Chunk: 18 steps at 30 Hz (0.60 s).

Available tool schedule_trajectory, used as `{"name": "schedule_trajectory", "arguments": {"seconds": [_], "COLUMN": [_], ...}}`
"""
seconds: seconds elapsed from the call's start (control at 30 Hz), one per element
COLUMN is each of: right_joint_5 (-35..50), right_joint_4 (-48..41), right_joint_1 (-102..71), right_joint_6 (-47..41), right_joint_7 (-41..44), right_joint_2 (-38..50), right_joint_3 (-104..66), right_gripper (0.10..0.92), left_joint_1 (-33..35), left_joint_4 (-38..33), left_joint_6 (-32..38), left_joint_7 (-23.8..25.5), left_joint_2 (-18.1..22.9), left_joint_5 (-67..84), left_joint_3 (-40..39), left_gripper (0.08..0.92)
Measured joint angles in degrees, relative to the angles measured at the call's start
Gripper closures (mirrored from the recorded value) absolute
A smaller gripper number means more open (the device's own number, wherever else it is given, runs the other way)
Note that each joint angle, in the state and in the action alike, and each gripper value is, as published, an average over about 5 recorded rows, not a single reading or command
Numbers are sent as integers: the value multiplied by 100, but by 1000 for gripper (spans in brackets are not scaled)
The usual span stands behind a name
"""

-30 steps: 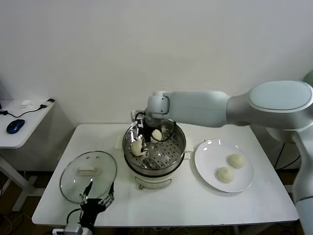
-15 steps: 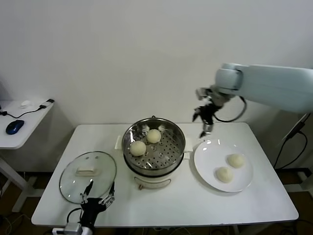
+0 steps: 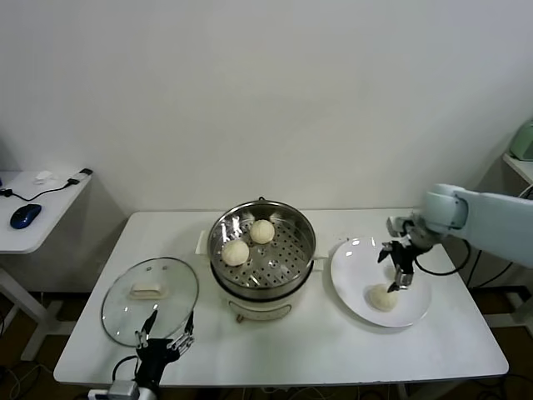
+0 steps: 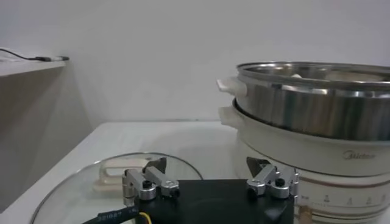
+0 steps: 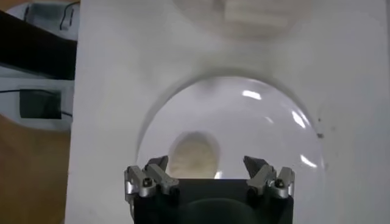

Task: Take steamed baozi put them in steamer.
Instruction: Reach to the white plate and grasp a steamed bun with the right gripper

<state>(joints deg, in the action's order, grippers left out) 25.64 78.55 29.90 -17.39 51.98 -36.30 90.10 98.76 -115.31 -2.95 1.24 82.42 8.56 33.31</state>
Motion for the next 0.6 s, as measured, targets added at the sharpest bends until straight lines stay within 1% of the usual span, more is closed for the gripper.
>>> {"name": "schedule_trajectory", "arguments": {"seconds": [0.23,0.47,0.53,0.6], "right_joint_5": [-336,-500,-524,-535], "right_joint_4": [-133,-292,-315,-320], "right_joint_1": [-740,-1230,-1308,-1359], "right_joint_6": [-271,-451,-478,-487], "right_joint_7": [-306,-509,-544,-557], "right_joint_2": [28,-13,-19,-12], "right_joint_3": [-483,-843,-922,-977], "right_gripper": [203,205,221,264], "left_joint_1": [8,12,11,12], "left_joint_4": [32,53,54,54], "left_joint_6": [11,22,22,22], "left_joint_7": [-2,-16,-25,-36], "left_joint_2": [0,-7,-11,-12], "left_joint_5": [0,3,4,4], "left_joint_3": [-1,-6,-4,-4], "left_gripper": [177,177,177,177]}}
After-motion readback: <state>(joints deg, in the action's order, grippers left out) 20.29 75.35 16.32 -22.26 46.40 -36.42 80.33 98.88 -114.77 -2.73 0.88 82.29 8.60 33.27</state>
